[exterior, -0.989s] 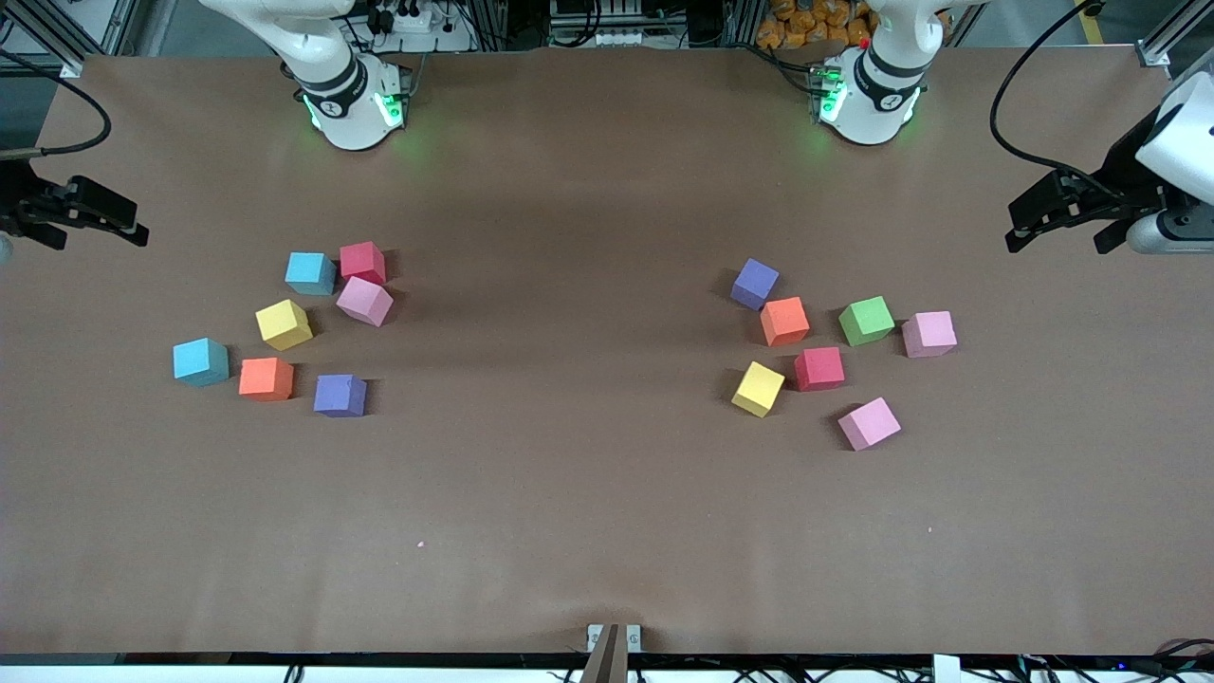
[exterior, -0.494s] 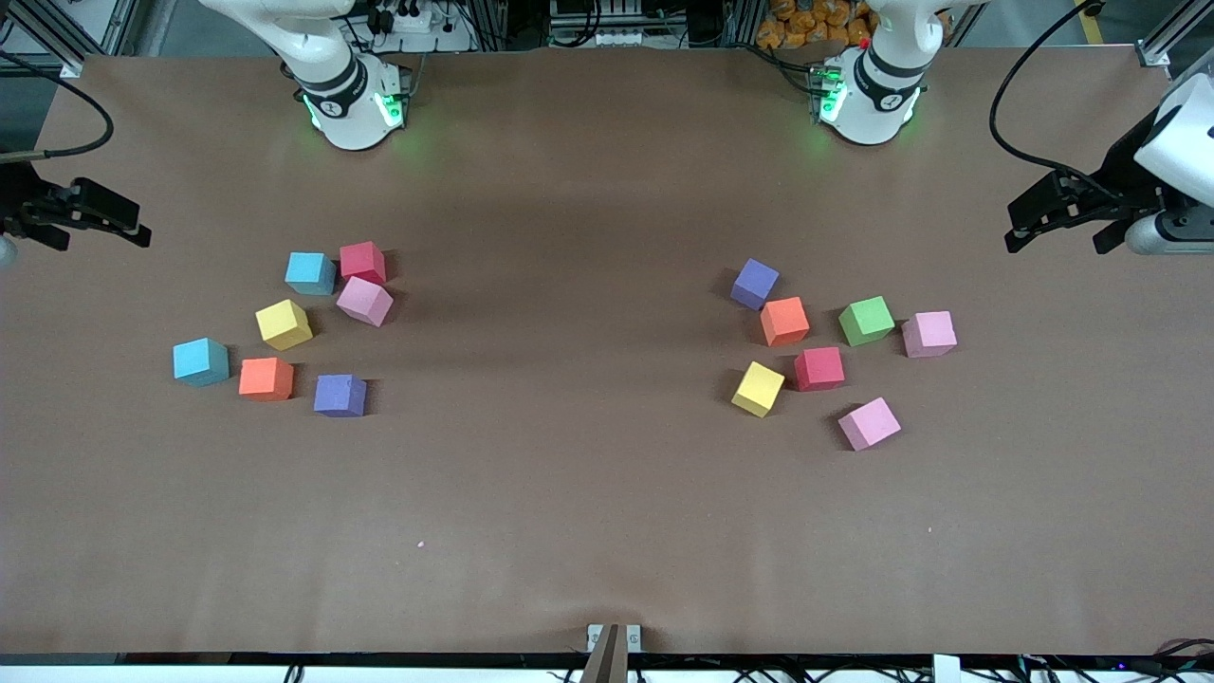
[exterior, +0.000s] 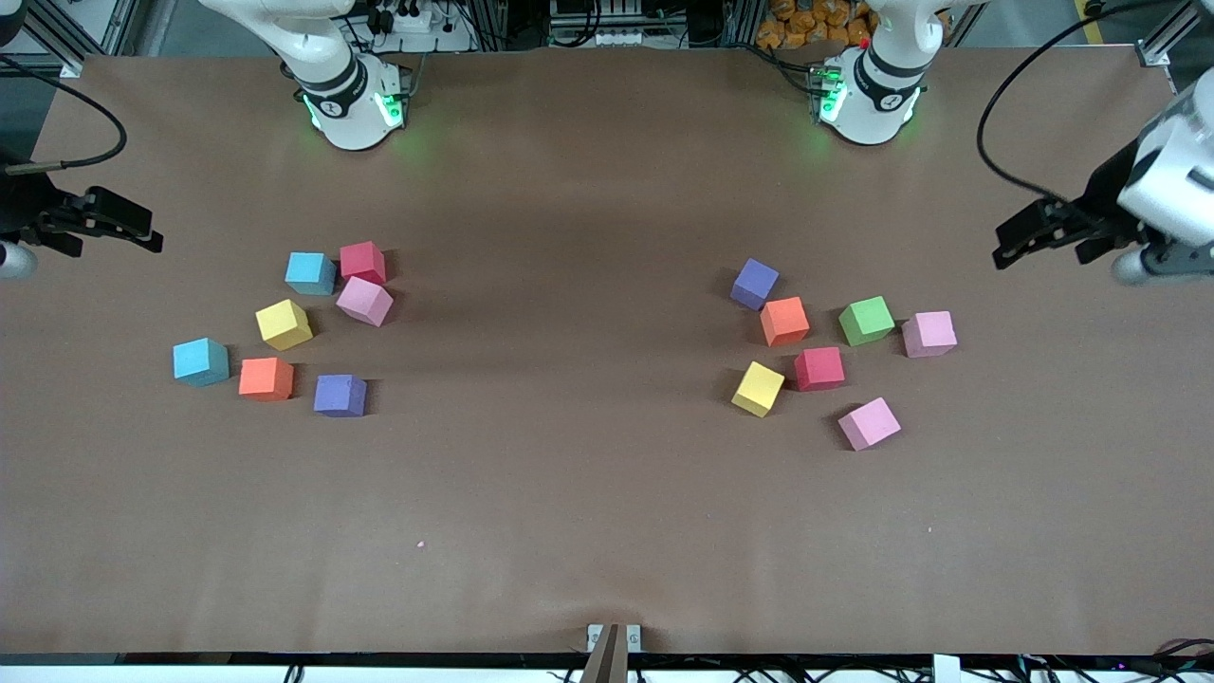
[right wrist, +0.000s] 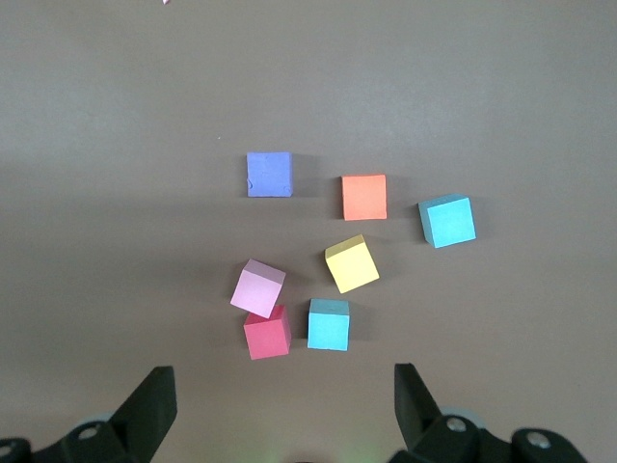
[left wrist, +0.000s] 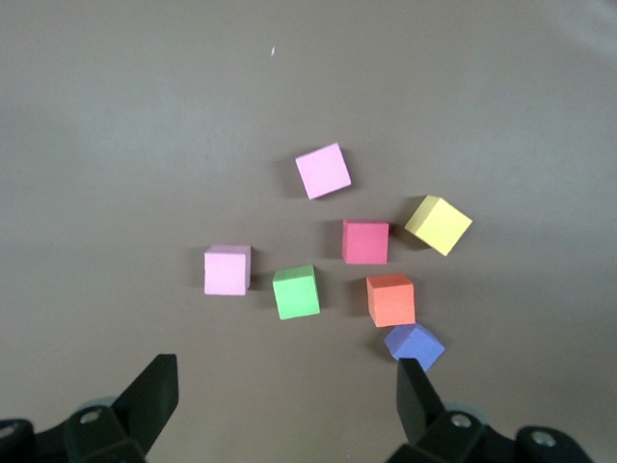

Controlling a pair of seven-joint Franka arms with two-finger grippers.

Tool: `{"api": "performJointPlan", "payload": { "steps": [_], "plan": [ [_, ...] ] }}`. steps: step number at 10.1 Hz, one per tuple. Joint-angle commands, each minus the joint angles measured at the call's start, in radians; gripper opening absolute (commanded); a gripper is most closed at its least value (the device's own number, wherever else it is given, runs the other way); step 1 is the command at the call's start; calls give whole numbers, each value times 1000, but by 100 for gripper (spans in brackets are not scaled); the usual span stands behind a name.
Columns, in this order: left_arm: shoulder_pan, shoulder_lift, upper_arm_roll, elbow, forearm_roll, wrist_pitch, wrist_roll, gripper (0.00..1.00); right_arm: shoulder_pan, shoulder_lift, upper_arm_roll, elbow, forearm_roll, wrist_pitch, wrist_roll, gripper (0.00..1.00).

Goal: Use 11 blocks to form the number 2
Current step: 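Reach the left gripper down to the red cube near the green cube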

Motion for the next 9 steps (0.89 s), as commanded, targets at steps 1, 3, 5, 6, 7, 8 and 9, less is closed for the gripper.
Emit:
{"api": "performJointPlan", "payload": {
  "steps": [1,3,5,6,7,8,9],
  "plan": [
    [-9,97,-10,3,-24,12,-33,100,5,3,4,3,13,0,-1,100],
    [-38,123,-13,-83,-21,102,-41,100,5,13,4,-2,13,-2,-1,100],
    [-47,123,-21,-214,-18,259,-71,100,17,12,4,-2,4,4,1,100],
    [-56,124,-21,-272,-16,329,-73,100,25,13,4,-5,-1,14,1,100],
    [-56,129,-21,-323,-15,404,-75,100,22,15,4,-8,-2,32,1,100],
    [-56,152,-21,-354,-15,461,-75,100,21,16,4,-8,-4,34,1,100],
    [-82,189,-21,-362,-13,498,-94,100,21,21,4,-9,-4,46,1,100]
  ]
}}
